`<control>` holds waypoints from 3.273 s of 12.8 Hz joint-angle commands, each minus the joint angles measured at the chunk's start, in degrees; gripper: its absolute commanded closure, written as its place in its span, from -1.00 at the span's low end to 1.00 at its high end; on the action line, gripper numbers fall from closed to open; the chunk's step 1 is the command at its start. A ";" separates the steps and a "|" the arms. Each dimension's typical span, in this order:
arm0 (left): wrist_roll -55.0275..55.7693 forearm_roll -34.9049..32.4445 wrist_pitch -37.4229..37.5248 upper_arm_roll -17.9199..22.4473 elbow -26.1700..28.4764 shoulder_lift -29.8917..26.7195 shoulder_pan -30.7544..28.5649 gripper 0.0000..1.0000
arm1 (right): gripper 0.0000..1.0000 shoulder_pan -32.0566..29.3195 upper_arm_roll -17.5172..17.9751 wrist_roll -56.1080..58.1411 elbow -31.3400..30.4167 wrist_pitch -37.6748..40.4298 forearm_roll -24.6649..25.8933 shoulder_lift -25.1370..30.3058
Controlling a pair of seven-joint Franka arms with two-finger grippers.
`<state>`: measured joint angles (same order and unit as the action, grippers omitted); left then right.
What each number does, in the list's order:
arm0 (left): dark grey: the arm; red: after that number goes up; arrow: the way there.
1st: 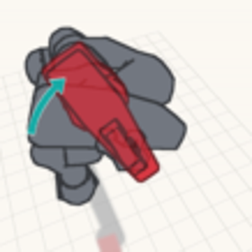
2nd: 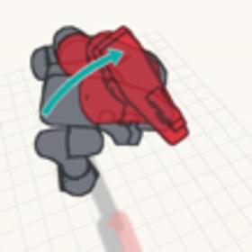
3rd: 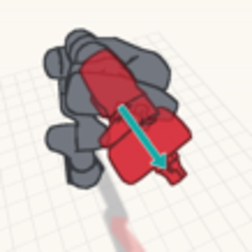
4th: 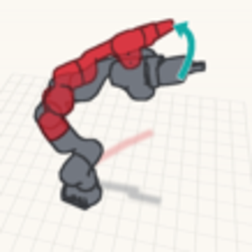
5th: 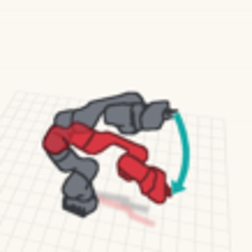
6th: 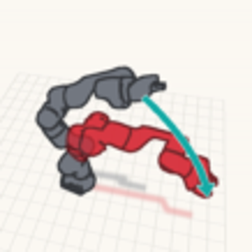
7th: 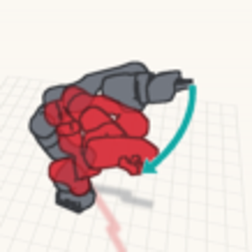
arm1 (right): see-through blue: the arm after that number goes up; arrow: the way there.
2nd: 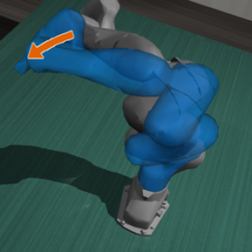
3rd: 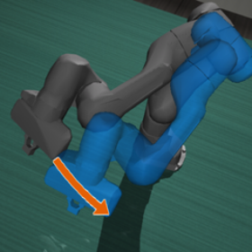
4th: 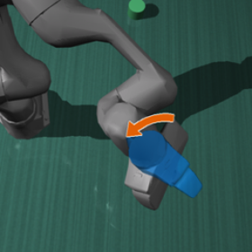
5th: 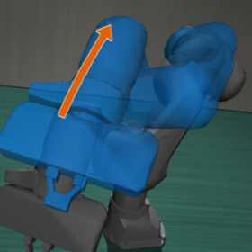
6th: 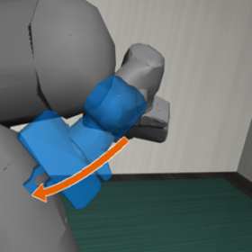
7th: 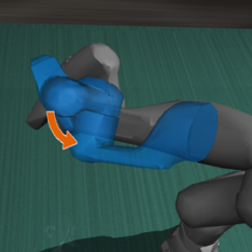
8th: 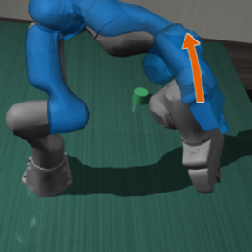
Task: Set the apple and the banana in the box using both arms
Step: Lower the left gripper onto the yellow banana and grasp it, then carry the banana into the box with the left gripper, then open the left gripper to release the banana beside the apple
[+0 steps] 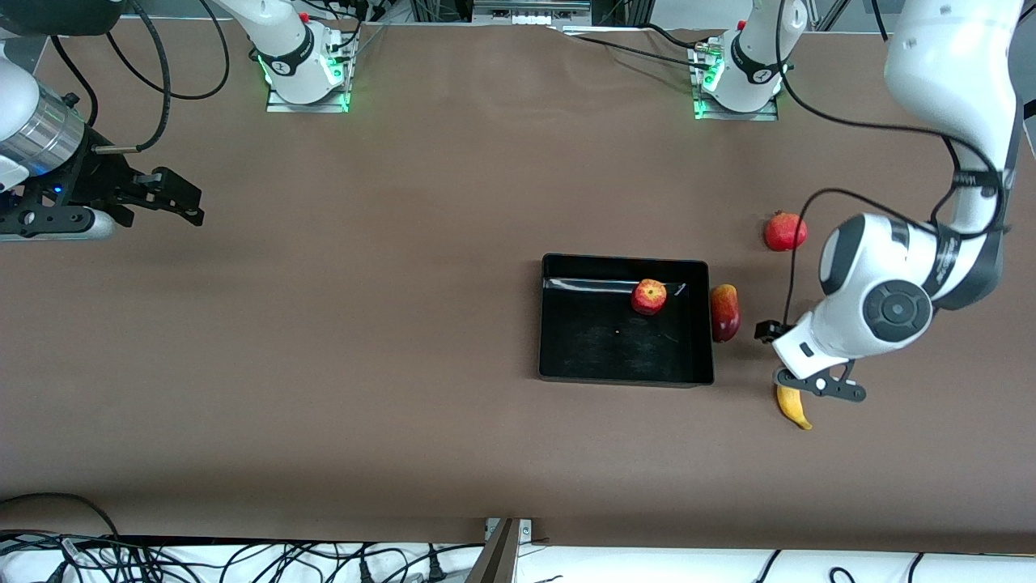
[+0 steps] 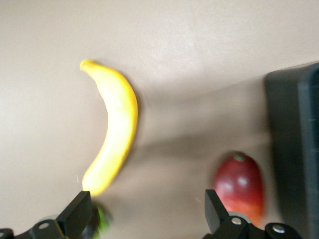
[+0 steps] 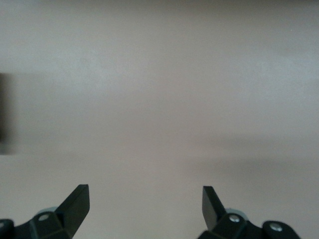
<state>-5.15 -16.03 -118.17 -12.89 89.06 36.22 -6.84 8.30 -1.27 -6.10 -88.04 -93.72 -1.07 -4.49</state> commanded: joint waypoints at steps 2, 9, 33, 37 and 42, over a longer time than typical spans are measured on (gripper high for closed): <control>-14.69 -1.55 -11.97 -0.74 2.34 4.46 -5.55 -1.00 | -1.00 -0.48 0.39 0.39 1.03 -0.50 0.80 -0.25; -17.17 -1.46 -13.14 -0.82 2.35 7.64 -7.05 1.00 | -1.00 -0.39 0.39 0.30 1.03 -0.59 0.80 -0.25; 25.63 0.30 -1.20 -19.55 -4.86 8.00 7.55 -1.00 | -1.00 -0.65 0.39 0.30 1.03 -0.77 0.63 -0.34; 25.63 0.65 15.11 -19.72 -7.92 -4.47 1.31 -1.00 | -1.00 -0.65 0.39 0.30 1.03 -0.77 0.63 -0.34; 25.19 1.44 37.74 -17.20 -19.98 -11.23 0.15 -1.00 | -1.00 -0.65 0.39 0.30 1.03 -0.77 0.63 -0.34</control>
<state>19.92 -15.39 -83.92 -32.16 71.54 26.57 -7.17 8.24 -1.29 -6.10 -87.76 -94.62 -1.06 -4.72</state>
